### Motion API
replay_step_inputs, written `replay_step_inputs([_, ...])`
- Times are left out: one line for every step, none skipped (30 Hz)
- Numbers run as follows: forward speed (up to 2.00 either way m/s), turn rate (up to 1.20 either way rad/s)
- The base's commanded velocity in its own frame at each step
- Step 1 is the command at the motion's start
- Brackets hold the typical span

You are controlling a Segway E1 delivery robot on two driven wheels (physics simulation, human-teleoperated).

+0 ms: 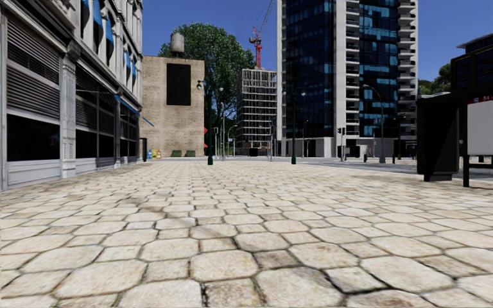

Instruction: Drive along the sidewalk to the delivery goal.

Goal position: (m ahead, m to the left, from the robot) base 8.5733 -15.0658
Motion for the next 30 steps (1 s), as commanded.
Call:
replay_step_inputs([2.0,0.0])
replay_step_inputs([2.0,0.0])
replay_step_inputs([2.0,0.0])
replay_step_inputs([2.0,0.0])
replay_step_inputs([2.0,0.0])
replay_step_inputs([2.0,0.0])
replay_step_inputs([2.0,0.0])
replay_step_inputs([2.0,0.0])
replay_step_inputs([2.0,0.0])
replay_step_inputs([2.0,0.0])
replay_step_inputs([2.0,0.0])
replay_step_inputs([2.0,0.0])
replay_step_inputs([2.0,0.0])
replay_step_inputs([2.0,0.0])
replay_step_inputs([2.0,0.0])
replay_step_inputs([2.0,0.0])
replay_step_inputs([2.0,0.0])
replay_step_inputs([2.0,0.0])
replay_step_inputs([2.0,0.0])
replay_step_inputs([2.0,0.0])
replay_step_inputs([2.0,0.0])
replay_step_inputs([2.0,0.0])
replay_step_inputs([2.0,0.0])
replay_step_inputs([2.0,0.0])
replay_step_inputs([2.0,0.0])
replay_step_inputs([2.0,0.0])
replay_step_inputs([2.0,0.0])
replay_step_inputs([2.0,0.0])
replay_step_inputs([2.0,0.0])
replay_step_inputs([2.0,0.0])
